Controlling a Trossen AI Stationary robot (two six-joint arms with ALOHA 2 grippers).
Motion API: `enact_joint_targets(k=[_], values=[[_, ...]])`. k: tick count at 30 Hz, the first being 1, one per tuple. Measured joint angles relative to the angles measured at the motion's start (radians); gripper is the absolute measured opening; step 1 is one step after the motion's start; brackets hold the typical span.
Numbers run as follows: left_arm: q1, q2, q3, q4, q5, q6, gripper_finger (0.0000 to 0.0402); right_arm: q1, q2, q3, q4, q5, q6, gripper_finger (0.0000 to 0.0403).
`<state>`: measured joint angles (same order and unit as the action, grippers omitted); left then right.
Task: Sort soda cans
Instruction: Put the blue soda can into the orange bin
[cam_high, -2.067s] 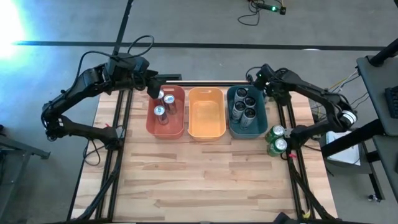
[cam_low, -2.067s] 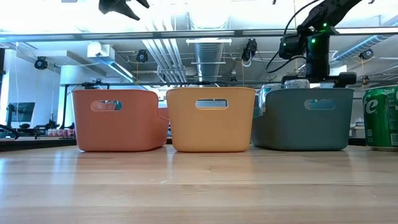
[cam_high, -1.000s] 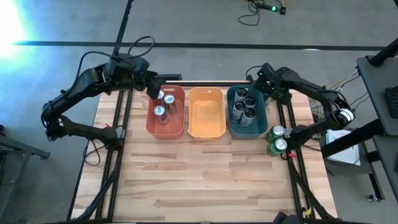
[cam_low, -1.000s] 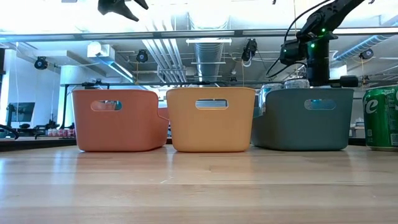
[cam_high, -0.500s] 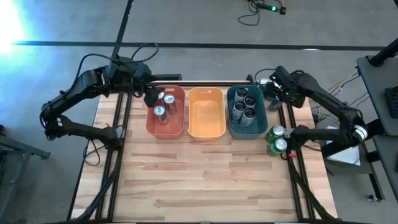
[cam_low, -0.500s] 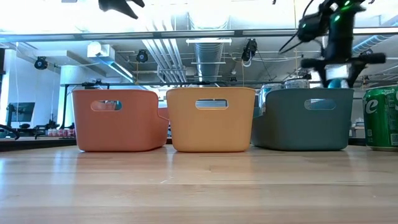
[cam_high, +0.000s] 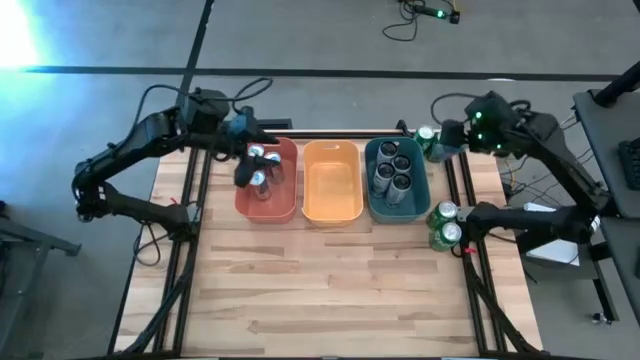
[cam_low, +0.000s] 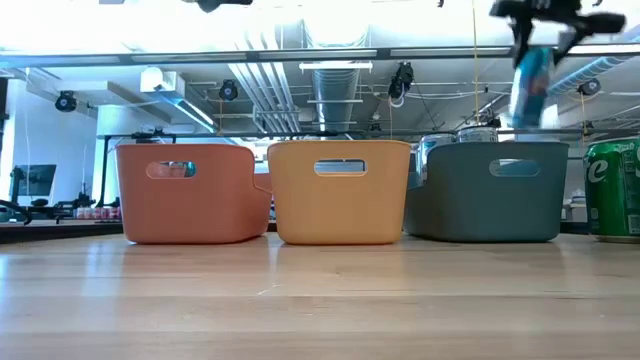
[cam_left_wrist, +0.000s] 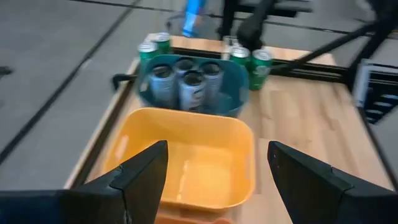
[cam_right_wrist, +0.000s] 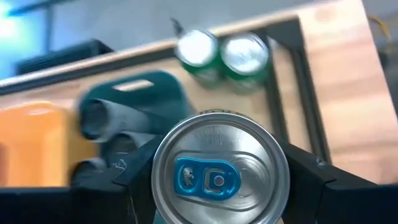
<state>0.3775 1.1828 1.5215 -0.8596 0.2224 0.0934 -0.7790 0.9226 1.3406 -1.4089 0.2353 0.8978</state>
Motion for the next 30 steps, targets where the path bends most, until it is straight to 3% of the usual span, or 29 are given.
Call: enact_joint_targets(k=[5,12,15,20,30], values=[[-0.010,0.070,0.000,0.060,0.032,-0.004,0.0261,0.050,0.096,0.212,-0.010,-0.021,-0.117,0.0235],[-0.049,0.198,0.004,0.174,0.028,-0.024,0.0261,0.205,0.294,0.467,0.028,-0.204,-0.286,0.0233],[-0.059,0.245,0.008,0.252,0.031,-0.015,0.0261,0.283,0.378,0.553,0.039,-0.221,-0.320,0.0235],[-0.063,0.327,0.012,0.428,0.000,-0.046,0.0261,0.364,0.498,0.668,0.046,-0.254,-0.334,0.0237],[-0.108,0.440,0.036,0.569,0.030,-0.033,0.0261,0.435,0.632,0.777,0.063,-0.369,-0.387,0.0240]])
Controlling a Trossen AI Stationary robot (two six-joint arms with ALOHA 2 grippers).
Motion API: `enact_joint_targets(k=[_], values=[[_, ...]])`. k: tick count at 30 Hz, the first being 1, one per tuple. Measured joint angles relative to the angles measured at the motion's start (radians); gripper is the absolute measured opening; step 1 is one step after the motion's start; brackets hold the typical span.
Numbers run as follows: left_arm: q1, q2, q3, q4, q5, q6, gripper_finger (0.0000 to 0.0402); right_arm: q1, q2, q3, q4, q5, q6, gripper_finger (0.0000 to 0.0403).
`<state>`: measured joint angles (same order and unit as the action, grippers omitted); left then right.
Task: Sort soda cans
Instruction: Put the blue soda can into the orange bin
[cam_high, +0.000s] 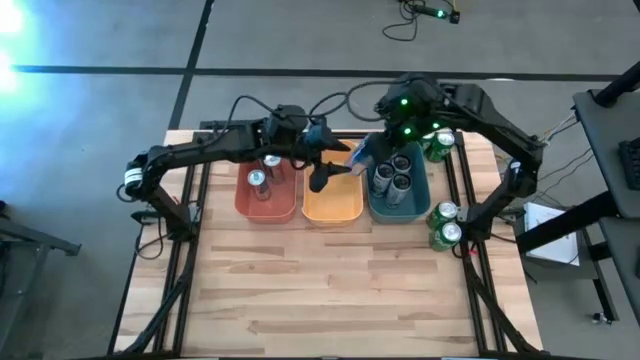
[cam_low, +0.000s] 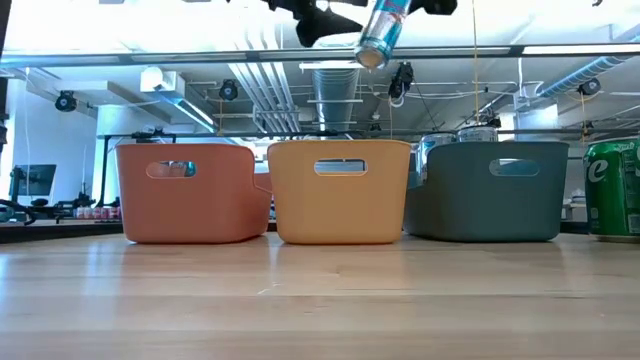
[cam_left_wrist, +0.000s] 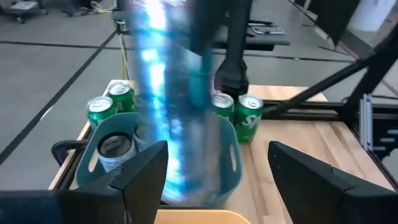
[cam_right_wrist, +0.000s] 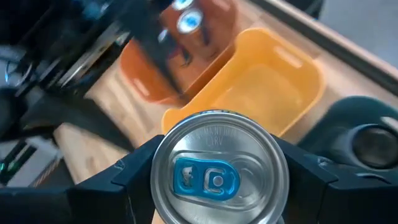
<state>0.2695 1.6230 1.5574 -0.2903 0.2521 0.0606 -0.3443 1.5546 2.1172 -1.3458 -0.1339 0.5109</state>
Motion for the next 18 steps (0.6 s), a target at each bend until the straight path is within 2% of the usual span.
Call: enact_joint_targets(k=[8,12,18], values=[[0.001,0.031,0.000,0.050,0.014,-0.061,0.0261,0.056,0.049,0.016,0.029,-0.066,-0.035,0.0233],[-0.001,0.043,0.000,0.090,0.116,-0.098,0.0261,0.071,0.064,0.017,0.054,-0.080,-0.041,0.0239],[-0.009,0.050,0.000,0.122,0.133,-0.143,0.0261,0.090,0.072,0.018,0.107,-0.113,-0.064,0.0233]])
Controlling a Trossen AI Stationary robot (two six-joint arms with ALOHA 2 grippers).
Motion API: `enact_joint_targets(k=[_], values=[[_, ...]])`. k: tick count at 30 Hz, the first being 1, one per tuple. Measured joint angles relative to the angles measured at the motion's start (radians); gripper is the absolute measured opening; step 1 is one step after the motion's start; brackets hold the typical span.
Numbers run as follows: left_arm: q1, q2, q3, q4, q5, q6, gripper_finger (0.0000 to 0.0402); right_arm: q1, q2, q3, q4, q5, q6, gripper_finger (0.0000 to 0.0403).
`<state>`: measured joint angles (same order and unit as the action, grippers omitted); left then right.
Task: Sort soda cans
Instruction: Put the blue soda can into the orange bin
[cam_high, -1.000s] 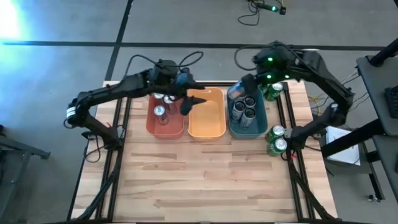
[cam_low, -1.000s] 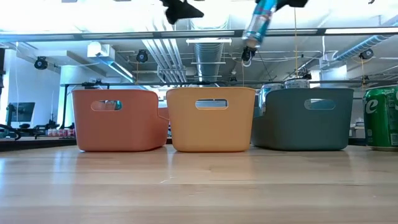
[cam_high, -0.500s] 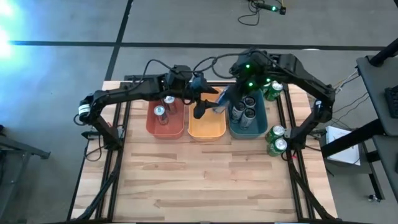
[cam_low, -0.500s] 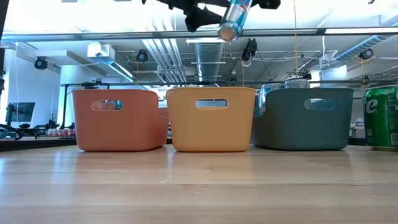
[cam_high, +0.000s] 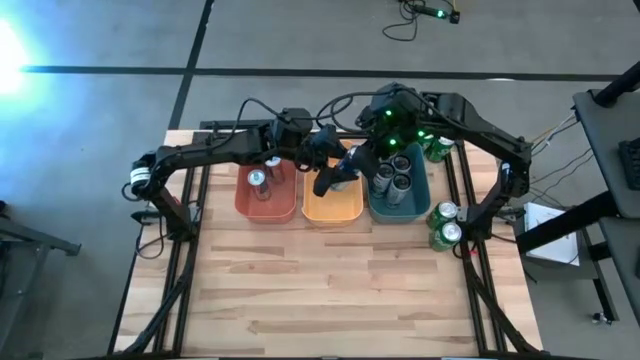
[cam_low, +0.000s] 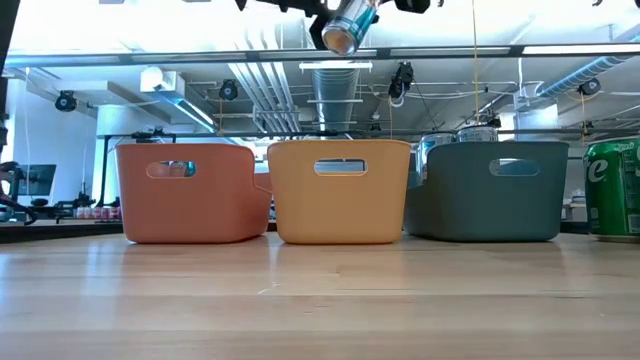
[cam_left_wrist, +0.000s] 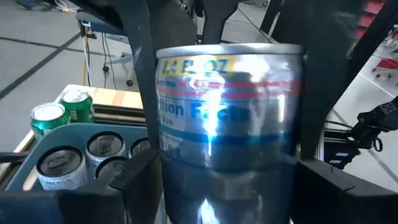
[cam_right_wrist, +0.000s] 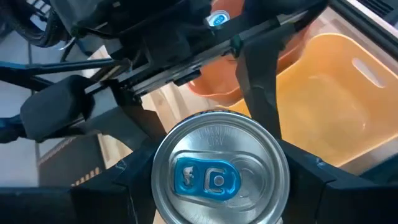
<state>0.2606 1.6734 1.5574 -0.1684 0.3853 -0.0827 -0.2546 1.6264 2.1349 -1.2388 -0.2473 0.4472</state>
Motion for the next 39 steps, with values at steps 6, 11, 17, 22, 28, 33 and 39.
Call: enact_joint_targets(k=[6,11,17,22,28,33,39], values=[[0.000,0.002,0.000,-0.003,0.022,-0.029,0.0243,0.002,0.000,0.000,-0.004,0.003,-0.010,0.0243],[0.001,-0.004,0.000,-0.009,0.021,-0.034,0.0205,0.002,-0.001,0.000,-0.002,0.001,-0.019,0.0244],[0.001,-0.055,0.000,-0.037,0.006,-0.065,0.0205,0.002,-0.017,0.000,0.049,0.010,-0.079,0.0272],[0.002,-0.177,0.000,-0.072,-0.087,-0.058,0.0205,0.003,-0.081,0.000,0.159,0.046,-0.167,0.0319],[-0.013,-0.319,-0.034,0.019,-0.224,-0.098,0.0205,0.043,-0.110,-0.003,0.274,0.195,-0.284,0.0360],[-0.038,-0.370,-0.079,0.136,-0.326,-0.136,0.0205,0.095,-0.047,-0.006,0.401,0.189,-0.330,0.0365],[-0.067,-0.372,-0.181,0.399,-0.334,-0.163,0.0205,0.114,0.039,-0.008,0.529,0.164,-0.325,0.0365]])
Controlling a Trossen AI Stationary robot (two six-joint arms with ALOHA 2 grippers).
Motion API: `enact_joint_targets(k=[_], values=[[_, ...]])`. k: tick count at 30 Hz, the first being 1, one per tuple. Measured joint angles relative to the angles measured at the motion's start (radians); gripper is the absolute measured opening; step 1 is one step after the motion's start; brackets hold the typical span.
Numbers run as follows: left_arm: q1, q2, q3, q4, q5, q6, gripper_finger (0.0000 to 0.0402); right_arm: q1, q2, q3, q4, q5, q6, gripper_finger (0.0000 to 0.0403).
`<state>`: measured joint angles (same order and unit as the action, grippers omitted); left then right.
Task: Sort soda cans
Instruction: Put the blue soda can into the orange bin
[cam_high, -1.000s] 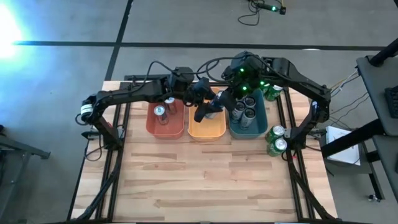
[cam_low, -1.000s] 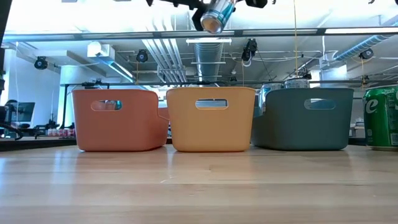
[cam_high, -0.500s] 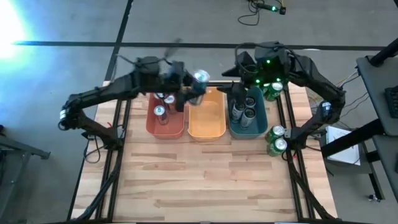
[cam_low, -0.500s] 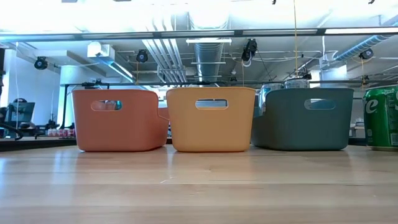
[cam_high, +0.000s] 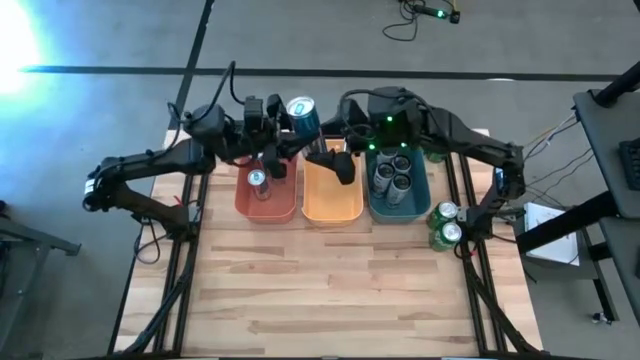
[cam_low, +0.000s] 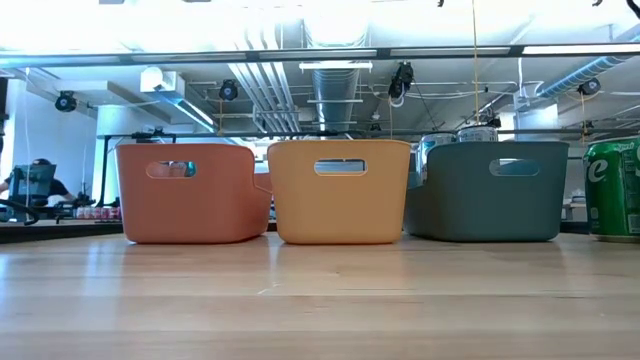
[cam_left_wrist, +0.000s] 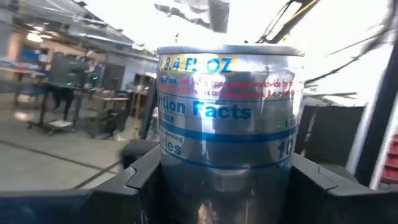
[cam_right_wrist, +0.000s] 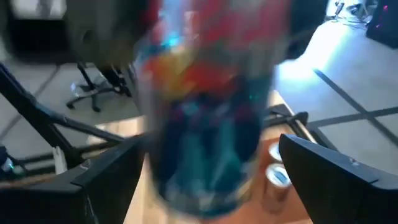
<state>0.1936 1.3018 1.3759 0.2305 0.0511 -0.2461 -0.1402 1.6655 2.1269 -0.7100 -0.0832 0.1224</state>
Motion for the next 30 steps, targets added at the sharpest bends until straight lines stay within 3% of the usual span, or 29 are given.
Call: enact_joint_targets(k=[8,17,20,25,30], values=[[-0.015,0.000,-0.068,0.132,0.000,-0.011,0.0214,0.002,0.011,0.005,0.007,-0.016,0.048,0.0353],[-0.015,0.012,-0.077,0.149,-0.003,-0.044,0.0217,0.003,0.012,0.005,0.004,-0.022,0.079,0.0240],[-0.015,0.011,-0.070,0.131,-0.004,-0.049,0.0226,0.003,0.012,0.005,-0.001,-0.021,0.079,0.0221],[-0.004,-0.011,-0.002,-0.114,-0.015,-0.052,0.0265,0.003,0.012,0.005,-0.093,-0.020,0.040,0.0226],[-0.002,-0.012,0.126,-0.498,0.016,-0.031,0.0289,0.005,0.029,0.004,-0.223,-0.006,-0.022,0.0252]])
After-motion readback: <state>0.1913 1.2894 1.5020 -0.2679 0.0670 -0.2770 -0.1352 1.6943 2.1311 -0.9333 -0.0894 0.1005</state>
